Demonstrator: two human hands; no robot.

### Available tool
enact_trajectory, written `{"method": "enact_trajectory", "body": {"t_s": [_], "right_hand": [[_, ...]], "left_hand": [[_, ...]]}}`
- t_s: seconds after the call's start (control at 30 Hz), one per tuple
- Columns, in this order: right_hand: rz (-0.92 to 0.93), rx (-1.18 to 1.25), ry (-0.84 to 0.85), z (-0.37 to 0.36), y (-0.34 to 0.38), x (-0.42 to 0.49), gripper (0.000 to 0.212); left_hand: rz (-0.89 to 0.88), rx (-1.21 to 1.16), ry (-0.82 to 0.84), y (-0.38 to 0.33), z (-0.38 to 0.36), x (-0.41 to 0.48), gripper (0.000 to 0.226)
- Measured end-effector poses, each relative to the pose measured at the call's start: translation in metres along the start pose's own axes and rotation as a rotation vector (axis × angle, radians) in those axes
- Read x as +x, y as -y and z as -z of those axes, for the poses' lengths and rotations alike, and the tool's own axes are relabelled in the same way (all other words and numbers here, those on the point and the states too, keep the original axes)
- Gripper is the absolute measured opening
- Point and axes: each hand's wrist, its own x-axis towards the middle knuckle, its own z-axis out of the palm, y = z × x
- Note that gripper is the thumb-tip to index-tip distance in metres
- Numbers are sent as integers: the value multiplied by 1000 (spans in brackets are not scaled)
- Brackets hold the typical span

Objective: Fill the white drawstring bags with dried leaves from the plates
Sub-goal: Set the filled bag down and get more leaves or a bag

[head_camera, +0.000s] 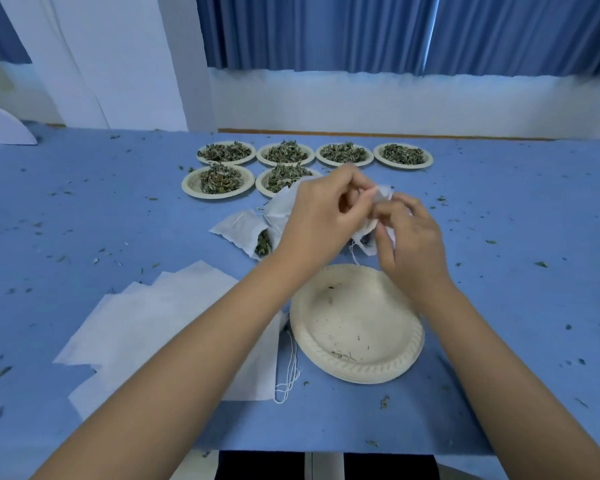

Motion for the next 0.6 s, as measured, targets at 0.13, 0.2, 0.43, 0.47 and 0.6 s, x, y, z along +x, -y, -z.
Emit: {"method": "enact_trajectory", "body": {"t_s": [0.13, 0.2, 0.43, 0.47, 0.6], "right_hand": [[-448, 4, -70, -15, -34, -6, 14], [-633, -26, -26, -21, -52, -15, 13], [-735, -154, 213, -19, -74, -35, 13], [-724, -171, 238, -19, -74, -35, 19], [-572, -132, 182, -17, -64, -28, 39]], "left_hand": [[-93, 87, 38, 12, -11, 27, 10], [-37, 57, -2, 26, -15, 32, 14], [424, 474, -104, 112, 25, 47, 28], [492, 558, -77, 124, 35, 47, 30], [720, 673, -13, 159, 58, 55, 50]]}}
